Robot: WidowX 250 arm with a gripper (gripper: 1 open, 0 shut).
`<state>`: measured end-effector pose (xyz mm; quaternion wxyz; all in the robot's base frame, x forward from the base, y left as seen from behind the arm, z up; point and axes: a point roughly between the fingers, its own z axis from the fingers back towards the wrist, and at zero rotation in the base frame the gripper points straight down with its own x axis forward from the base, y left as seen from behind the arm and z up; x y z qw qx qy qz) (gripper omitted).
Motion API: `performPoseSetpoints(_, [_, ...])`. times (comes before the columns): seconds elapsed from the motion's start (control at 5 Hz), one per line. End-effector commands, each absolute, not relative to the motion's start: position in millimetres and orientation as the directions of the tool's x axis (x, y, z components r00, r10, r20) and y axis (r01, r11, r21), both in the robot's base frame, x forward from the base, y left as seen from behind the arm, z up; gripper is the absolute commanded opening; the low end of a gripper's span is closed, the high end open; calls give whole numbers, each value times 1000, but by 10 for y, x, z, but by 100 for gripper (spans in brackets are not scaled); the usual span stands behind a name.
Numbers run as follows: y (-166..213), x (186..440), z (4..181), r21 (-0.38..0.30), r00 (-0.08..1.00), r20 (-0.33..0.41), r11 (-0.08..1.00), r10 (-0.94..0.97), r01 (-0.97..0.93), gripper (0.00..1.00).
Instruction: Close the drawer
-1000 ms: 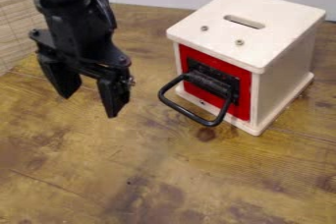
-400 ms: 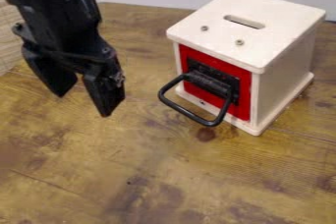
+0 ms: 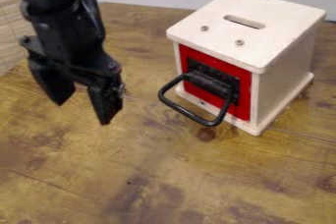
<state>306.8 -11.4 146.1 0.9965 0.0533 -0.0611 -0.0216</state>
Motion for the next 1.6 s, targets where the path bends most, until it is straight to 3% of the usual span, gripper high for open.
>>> performPoseSetpoints(0.0, [-96,3203,1598,117,988,150,993,-49,32,100])
performPoseSetpoints(1.4, [-274,3407,1338,97,991,111,994,-69,58,100])
